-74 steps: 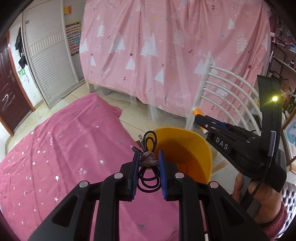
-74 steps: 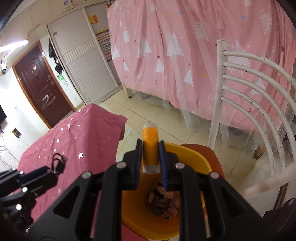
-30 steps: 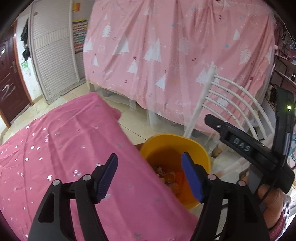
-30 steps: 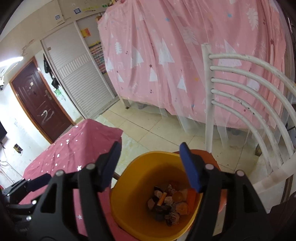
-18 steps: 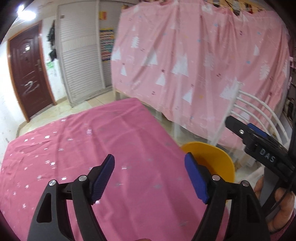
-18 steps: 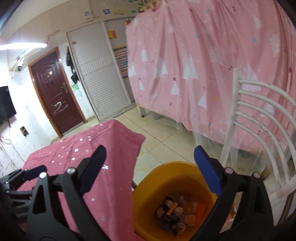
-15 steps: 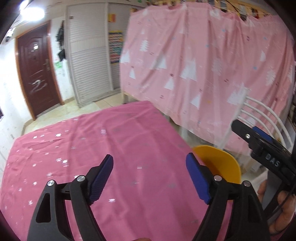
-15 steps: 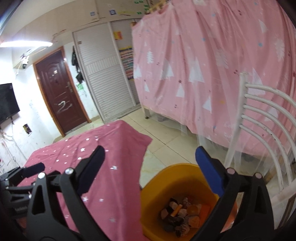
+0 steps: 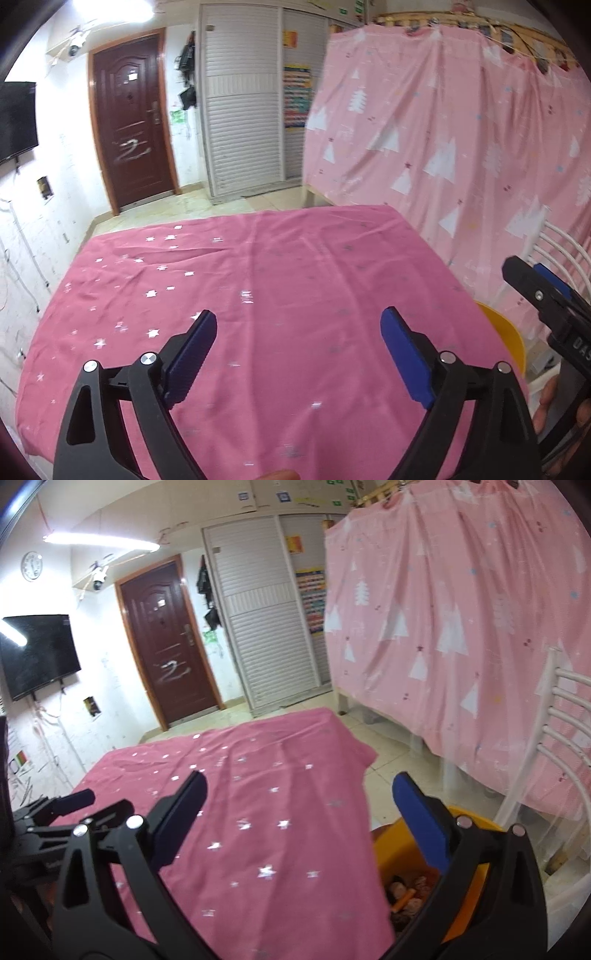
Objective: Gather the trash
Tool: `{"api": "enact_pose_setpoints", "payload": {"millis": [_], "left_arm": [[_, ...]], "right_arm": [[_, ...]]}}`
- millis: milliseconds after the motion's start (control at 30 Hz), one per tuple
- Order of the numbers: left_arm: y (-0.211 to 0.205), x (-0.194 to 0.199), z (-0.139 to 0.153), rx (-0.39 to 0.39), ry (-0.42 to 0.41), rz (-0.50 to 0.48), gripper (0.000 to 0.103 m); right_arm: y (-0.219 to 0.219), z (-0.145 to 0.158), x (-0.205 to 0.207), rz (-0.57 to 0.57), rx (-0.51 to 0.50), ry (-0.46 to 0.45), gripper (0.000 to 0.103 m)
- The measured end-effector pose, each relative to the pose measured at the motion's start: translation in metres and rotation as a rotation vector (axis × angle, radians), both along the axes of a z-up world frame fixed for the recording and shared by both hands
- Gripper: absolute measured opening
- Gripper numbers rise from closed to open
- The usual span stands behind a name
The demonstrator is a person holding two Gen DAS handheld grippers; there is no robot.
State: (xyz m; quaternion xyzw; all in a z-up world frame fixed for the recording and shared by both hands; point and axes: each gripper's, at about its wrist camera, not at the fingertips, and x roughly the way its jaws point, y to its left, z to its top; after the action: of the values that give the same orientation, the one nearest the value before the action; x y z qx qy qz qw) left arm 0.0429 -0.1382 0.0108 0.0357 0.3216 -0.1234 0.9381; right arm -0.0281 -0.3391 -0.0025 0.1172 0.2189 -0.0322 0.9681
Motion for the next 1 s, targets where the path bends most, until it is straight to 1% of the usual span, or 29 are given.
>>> {"api": "enact_pose_setpoints", "payload": {"millis": [133,400,700,1000], "left_arm": [[0.020,0.003,-0.002,0.002,0.001,0.051,0.086],[0.071,0.012,-0.007,0.001,0.000,0.184,0.087],[0.110,0.024,-0.012,-0.010,0.017,0.242,0.087],[0.132,0.033,-0.016,-0.019,0.030,0.258,0.087]], "right_arm": [[0.018,-0.002,0.005,0.032,-0.007,0.012,0.097],[0.053,-0.004,0.017,0.110,0.020,0.021,0.097],[0.093,-0.001,0.031,0.163,-0.008,0.024,0.097],[0.109,-0.004,0.043,0.176,-0.045,0.051,0.097]]}}
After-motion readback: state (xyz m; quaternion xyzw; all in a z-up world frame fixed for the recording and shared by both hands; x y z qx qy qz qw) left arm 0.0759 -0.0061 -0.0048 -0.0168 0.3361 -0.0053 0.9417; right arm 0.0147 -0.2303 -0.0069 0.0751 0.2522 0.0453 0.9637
